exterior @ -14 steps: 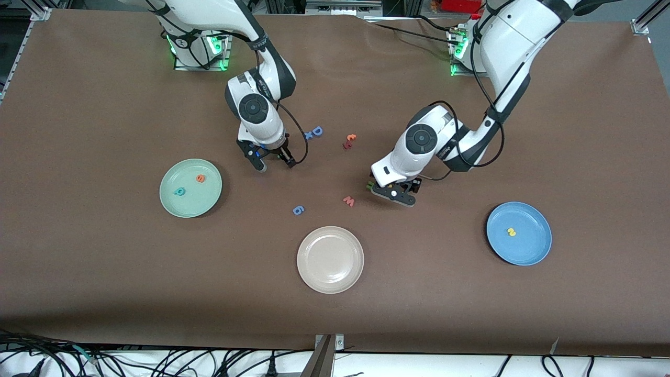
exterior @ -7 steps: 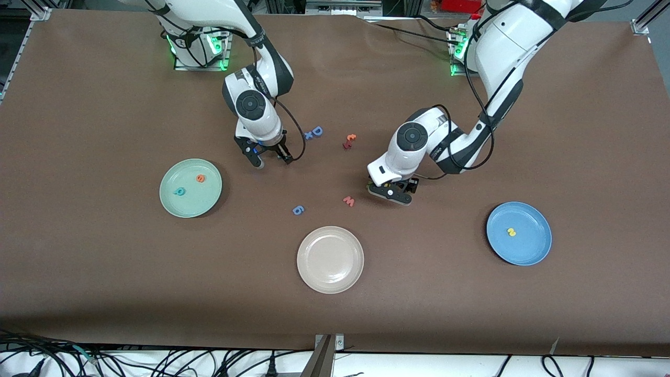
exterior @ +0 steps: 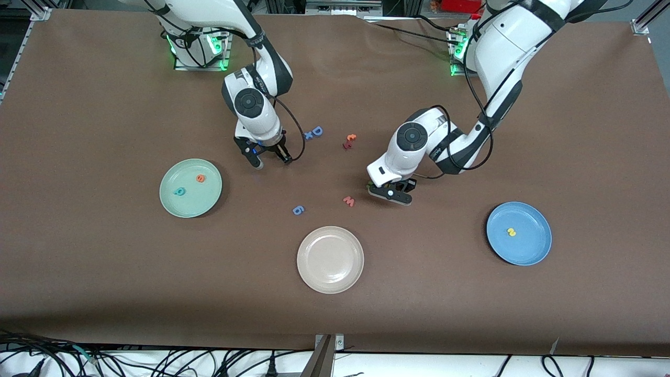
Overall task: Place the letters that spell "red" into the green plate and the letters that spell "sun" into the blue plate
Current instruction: 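Grasp the teal j with the right gripper while the left gripper grasps yellow u, then drop the teal j on the green plate while the left gripper drops u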
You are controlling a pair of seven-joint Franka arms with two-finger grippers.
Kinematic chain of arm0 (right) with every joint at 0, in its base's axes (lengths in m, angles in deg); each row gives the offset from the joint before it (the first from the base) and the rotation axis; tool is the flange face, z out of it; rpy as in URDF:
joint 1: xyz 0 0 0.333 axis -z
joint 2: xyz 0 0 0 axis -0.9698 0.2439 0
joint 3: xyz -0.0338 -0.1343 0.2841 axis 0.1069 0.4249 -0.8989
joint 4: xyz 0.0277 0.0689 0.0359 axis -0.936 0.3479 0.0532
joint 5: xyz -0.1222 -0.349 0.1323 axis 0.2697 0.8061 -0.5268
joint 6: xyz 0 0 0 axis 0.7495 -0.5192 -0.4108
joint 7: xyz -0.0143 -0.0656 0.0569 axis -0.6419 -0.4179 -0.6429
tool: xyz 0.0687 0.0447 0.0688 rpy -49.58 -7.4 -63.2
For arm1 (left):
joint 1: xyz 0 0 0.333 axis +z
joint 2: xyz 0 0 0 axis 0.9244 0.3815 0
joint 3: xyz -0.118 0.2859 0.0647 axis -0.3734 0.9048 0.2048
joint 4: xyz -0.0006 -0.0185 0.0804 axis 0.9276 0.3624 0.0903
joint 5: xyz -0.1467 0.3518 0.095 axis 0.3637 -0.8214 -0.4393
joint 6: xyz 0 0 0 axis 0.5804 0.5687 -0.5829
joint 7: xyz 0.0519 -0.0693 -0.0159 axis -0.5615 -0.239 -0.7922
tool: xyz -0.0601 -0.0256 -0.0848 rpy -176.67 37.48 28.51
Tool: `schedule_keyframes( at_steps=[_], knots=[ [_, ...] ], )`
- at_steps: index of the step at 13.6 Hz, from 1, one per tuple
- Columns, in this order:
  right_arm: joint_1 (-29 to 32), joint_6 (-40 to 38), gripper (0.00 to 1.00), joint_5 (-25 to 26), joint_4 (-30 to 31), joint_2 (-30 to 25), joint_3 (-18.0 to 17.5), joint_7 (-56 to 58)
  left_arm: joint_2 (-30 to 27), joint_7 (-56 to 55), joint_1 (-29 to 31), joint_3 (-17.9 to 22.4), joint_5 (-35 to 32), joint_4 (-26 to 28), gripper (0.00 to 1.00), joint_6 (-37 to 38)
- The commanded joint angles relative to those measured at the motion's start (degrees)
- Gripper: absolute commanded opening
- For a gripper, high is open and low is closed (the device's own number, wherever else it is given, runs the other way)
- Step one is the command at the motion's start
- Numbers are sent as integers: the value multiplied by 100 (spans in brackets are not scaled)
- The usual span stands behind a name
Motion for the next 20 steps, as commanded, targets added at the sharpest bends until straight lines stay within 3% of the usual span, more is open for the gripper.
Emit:
schedule_keyframes(
  at_steps=[1, 4, 7, 10, 14, 17, 20],
  knots=[
    [-34, 169, 61, -49, 109, -38, 9, 31, 63, -193, -67, 23, -207, -37, 31, -53],
    [-34, 169, 35, -49, 109, -29, 9, 31, 55, -193, -59, 23, -207, -46, 12, -53],
    [-34, 169, 12, -49, 109, -29, 9, 31, -103, 34, 90, 14, -146, -212, 6, 278],
    [-34, 160, 9, -49, 109, -37, 9, 13, -243, 411, 161, -29, -93, -528, 5, 1042],
    [-25, 98, 0, -49, 47, -195, 79, 57, -497, 1983, 907, -425, 505, -968, 6, 2132],
    [-16, -671, 0, -49, -154, -546, 447, 398, -710, 3003, 1285, -408, 479, -960, 6, 2591],
    [-16, -1867, 0, -49, -304, -1056, 1123, 1346, -789, 3960, 1794, -399, 435, -977, 6, 2777]
  ],
)
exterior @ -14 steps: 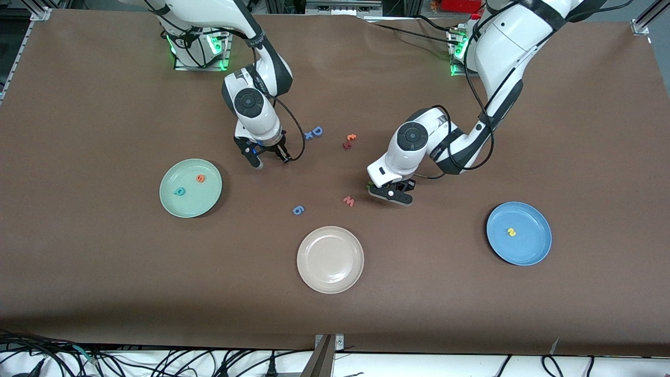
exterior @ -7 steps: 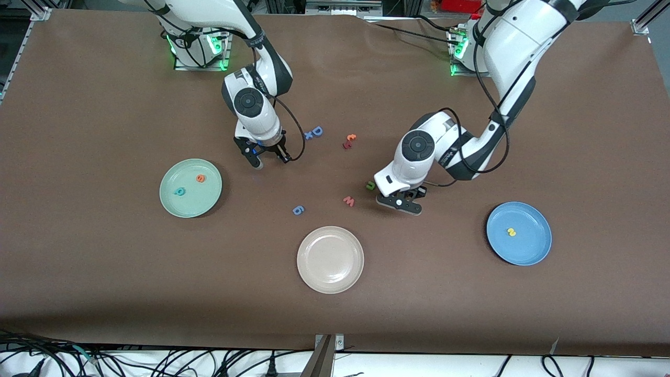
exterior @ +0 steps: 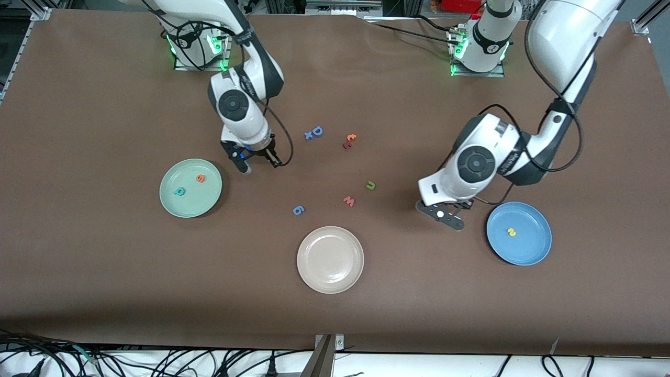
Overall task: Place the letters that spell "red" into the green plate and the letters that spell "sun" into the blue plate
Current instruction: 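Drop the teal j on the green plate while the left gripper drops u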
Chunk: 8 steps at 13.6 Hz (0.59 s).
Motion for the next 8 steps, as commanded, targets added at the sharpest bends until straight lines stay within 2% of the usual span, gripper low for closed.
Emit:
schedule_keyframes(
  at_steps=[1, 3, 6, 8],
  knots=[
    [-21, -898, 0, -50, 17, -541, 632, 955, -174, 1140, 542, -42, 88, 68, 6, 120],
    [-21, -1068, 0, -59, 17, -560, 1107, 1711, -175, 1923, 956, -42, 88, 68, 6, 120],
    [128, -885, 0, -68, 17, -315, 1626, 2827, -175, 2803, 1396, -33, 80, -63, 6, 120],
    [409, -543, 0, -68, 17, -60, 1646, 3199, -79, 3313, 1432, 132, 62, -247, 6, 112]
  ],
)
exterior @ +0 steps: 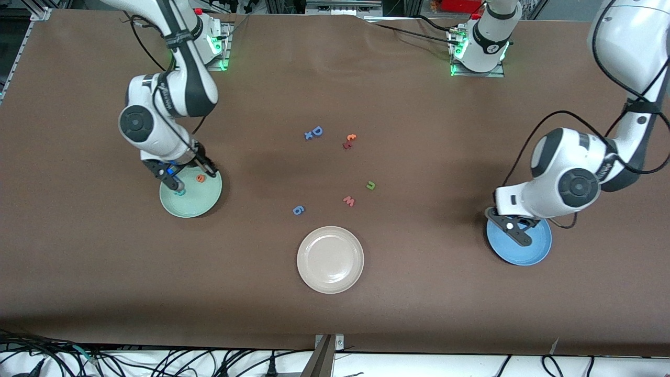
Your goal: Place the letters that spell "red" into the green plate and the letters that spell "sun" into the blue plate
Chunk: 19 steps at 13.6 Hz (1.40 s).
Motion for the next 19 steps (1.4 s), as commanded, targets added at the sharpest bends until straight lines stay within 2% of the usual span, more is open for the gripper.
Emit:
schedule_keyframes(
  at_steps=[1, 4, 5, 7, 8, 9, 10, 11, 12, 16, 18, 19],
  knots=[
    [229, 486, 0, -85, -4, 376, 9, 499, 114, 784, -15, 201, -7, -302, 6, 74],
    [370, 752, 1, -225, -266, 903, -9, 536, 264, 1112, 11, 220, -131, -514, 6, 47],
    [378, 752, 11, -261, -320, 930, -9, 544, 291, 1138, 11, 220, -131, -532, 6, 47],
    [370, 691, 50, -296, -407, 931, -9, 571, 440, 1121, -6, 228, -114, -645, 14, 47],
    [370, 673, 72, -297, -425, 896, -9, 579, 501, 1121, -15, 228, -131, -716, 23, 47],
    [361, 586, 88, -297, -460, 834, 9, 580, 519, 1121, -24, 228, -131, -742, 29, 47],
    [370, 263, 93, -305, -678, 738, 26, 580, 520, 1130, -24, 220, -131, -751, 43, 47],
    [361, -375, 94, -305, -1046, 729, 70, 562, 528, 1138, -24, 228, -131, -752, 78, 39],
    [370, -1139, 95, -305, -1493, 694, 201, 536, 546, 1147, 11, 220, -131, -752, 99, 21],
    [370, -3418, 98, -332, -3094, 676, 588, 579, 564, 1166, 64, 193, 26, -743, 100, 21],
    [387, -4385, 99, -332, -3893, 676, 799, 771, 537, 816, 64, 184, 648, -655, 100, 56],
    [422, -4886, 99, -427, -4202, 676, 939, 1025, 520, 483, 29, 176, 703, -637, 100, 91]
  ],
)
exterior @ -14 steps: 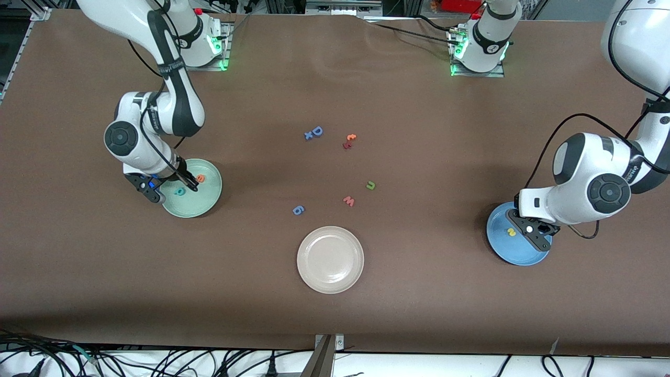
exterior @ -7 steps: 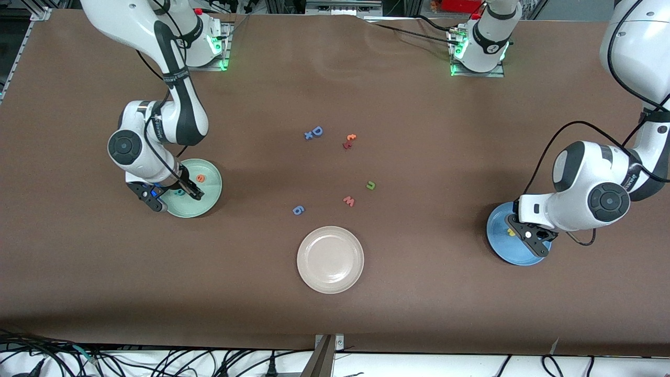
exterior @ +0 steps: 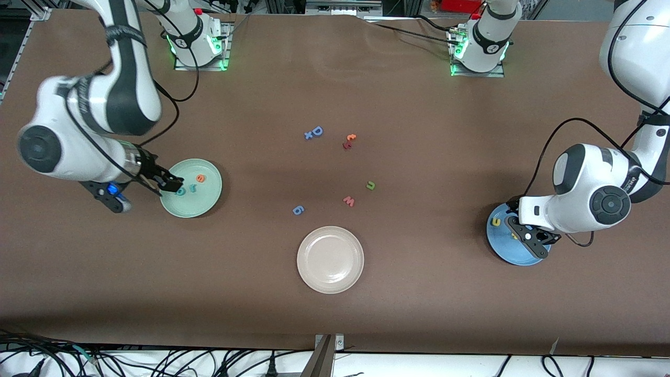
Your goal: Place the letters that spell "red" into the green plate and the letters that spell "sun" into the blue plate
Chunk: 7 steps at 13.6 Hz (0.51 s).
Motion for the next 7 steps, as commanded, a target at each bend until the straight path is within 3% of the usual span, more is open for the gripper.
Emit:
schedule_keyframes(
  at_steps=[1, 5, 7],
  knots=[
    [80, -1223, 99, -371, -952, 112, 405, 662, -49, -887, -35, -102, 244, 79, 100, 105],
    [80, -1693, 99, -452, -1385, -274, 959, 1305, -199, -2996, -88, -671, 226, 475, 100, 149],
    [80, -1676, 99, -426, -1412, -459, 1004, 1332, -199, -3701, -201, -857, 217, 563, 100, 140]
  ],
)
